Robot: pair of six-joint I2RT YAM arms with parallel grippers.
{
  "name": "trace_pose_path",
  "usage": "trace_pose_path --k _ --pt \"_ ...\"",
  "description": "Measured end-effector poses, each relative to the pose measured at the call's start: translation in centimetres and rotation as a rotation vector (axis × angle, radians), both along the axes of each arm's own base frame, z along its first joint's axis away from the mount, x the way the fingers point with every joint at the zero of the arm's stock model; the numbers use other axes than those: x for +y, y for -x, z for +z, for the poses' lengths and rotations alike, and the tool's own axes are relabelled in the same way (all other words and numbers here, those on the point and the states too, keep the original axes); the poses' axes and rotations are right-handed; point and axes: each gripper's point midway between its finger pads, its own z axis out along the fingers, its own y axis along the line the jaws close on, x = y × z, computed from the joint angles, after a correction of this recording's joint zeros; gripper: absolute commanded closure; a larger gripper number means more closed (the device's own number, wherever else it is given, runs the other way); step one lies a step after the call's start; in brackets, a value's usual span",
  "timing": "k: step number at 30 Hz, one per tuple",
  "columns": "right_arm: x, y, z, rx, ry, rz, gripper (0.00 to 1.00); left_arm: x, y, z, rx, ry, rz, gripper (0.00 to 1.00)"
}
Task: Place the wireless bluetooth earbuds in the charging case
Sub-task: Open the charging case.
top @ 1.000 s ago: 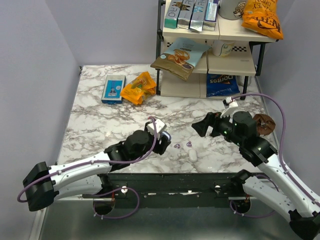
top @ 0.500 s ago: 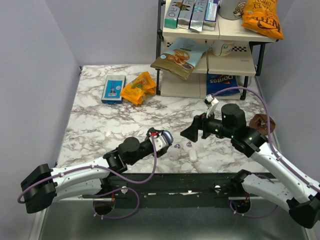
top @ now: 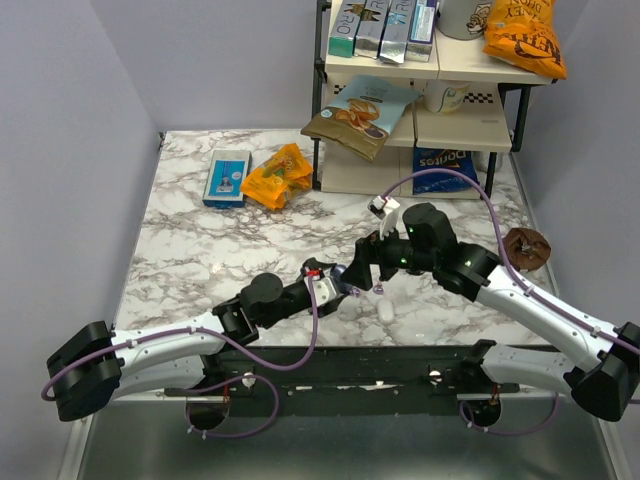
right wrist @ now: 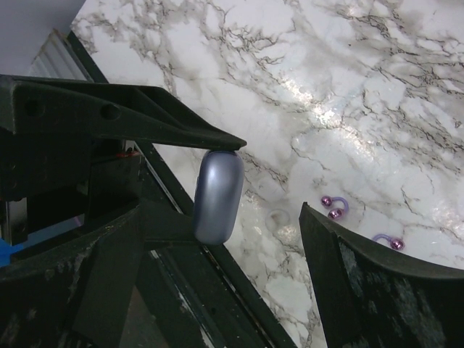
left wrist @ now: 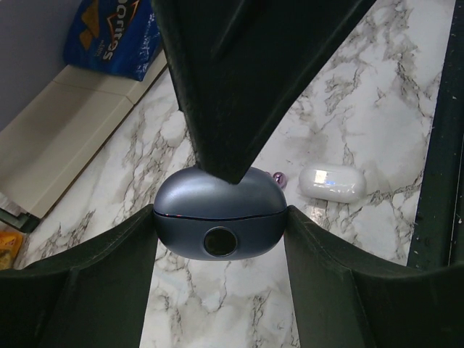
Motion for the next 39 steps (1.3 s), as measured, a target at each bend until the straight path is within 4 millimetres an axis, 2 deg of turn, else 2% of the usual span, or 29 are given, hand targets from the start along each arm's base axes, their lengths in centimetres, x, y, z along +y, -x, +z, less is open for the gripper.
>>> trace_pose_path --k 13,29,39 --pt "-0.1 -1.1 -2.1 0.015 0.087 -0.057 0.11 -0.3 0.6 0.4 0.009 0.021 -0.029 1.00" --pt "-0.6 -1.5 -1.6 -0.008 0.093 -0.100 0.13 -0.1 0.7 0.9 0.002 0.038 -0.025 1.00" --pt "-1.4 -2.0 -1.5 -0.019 0.122 -0.143 0.13 0.4 0.6 0.3 0.003 0.033 -0.006 1.00"
